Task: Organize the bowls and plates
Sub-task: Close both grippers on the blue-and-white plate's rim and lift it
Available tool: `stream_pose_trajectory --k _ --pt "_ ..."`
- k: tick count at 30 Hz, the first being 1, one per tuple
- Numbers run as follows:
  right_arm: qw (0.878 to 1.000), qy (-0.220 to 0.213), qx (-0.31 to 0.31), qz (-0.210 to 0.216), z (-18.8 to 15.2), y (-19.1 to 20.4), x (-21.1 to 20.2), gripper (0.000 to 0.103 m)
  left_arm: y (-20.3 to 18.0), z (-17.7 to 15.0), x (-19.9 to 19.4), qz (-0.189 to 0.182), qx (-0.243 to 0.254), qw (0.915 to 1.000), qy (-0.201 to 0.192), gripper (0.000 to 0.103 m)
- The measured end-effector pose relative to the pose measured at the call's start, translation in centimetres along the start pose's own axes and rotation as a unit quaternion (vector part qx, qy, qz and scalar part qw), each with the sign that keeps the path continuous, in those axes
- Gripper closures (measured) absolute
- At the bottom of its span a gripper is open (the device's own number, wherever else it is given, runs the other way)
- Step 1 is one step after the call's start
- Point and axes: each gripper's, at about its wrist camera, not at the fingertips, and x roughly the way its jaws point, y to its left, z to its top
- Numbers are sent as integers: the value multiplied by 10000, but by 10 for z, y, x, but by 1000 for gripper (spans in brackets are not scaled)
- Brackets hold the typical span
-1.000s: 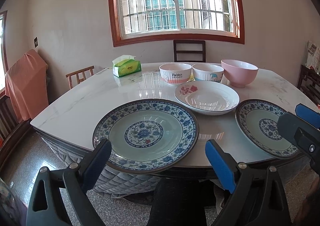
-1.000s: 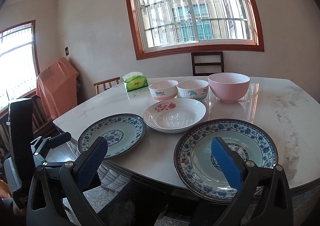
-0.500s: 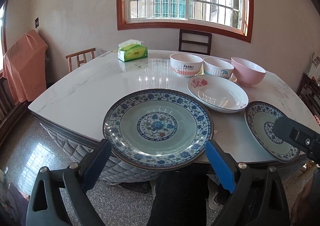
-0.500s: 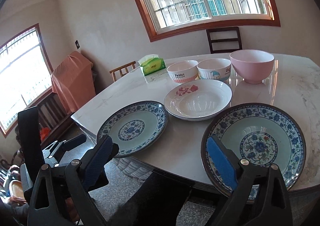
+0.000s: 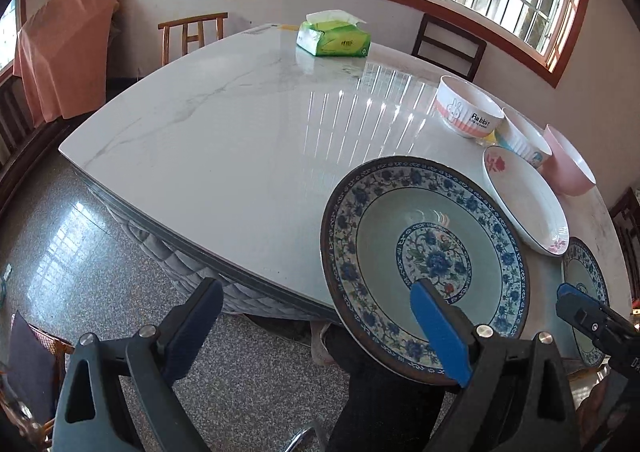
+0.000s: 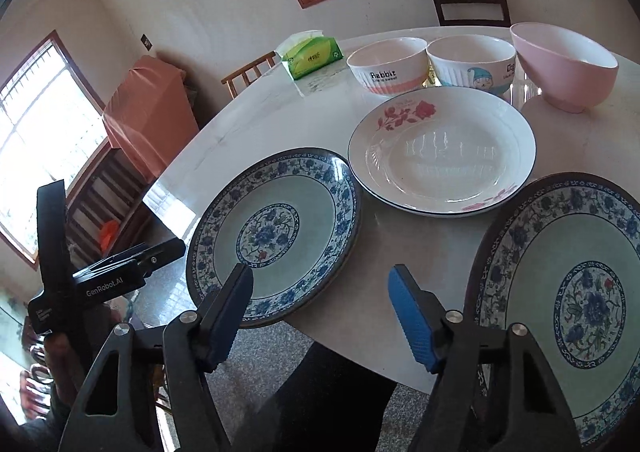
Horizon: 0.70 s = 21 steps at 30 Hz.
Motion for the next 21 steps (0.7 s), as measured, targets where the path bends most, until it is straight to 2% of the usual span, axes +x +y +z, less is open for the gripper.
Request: stream_pose_trajectory --k 1,3,9,12,14,18,21 --pt "10000 37 7 -34 1 -1 4 37 2 2 3 -40 -5 10000 35 6" --pt "9998 134 71 -85 5 -2 13 45 3 6 8 -52 39 9999 80 6" --pt "9992 338 204 -107 11 -8 30 47 0 18 27 -73 264 9992 304 16" --pt "9990 369 203 -176 13 -8 34 46 4 19 36 -205 220 9984 486 30" --pt "9989 377 194 -183 15 -8 35 46 6 20 42 -324 148 9973 650 46" --pt "9988 440 158 -157 16 -4 37 47 5 21 41 -438 120 9968 664 54" --pt "9982 562 145 -136 14 -3 44 48 4 21 40 -578 103 9959 695 64"
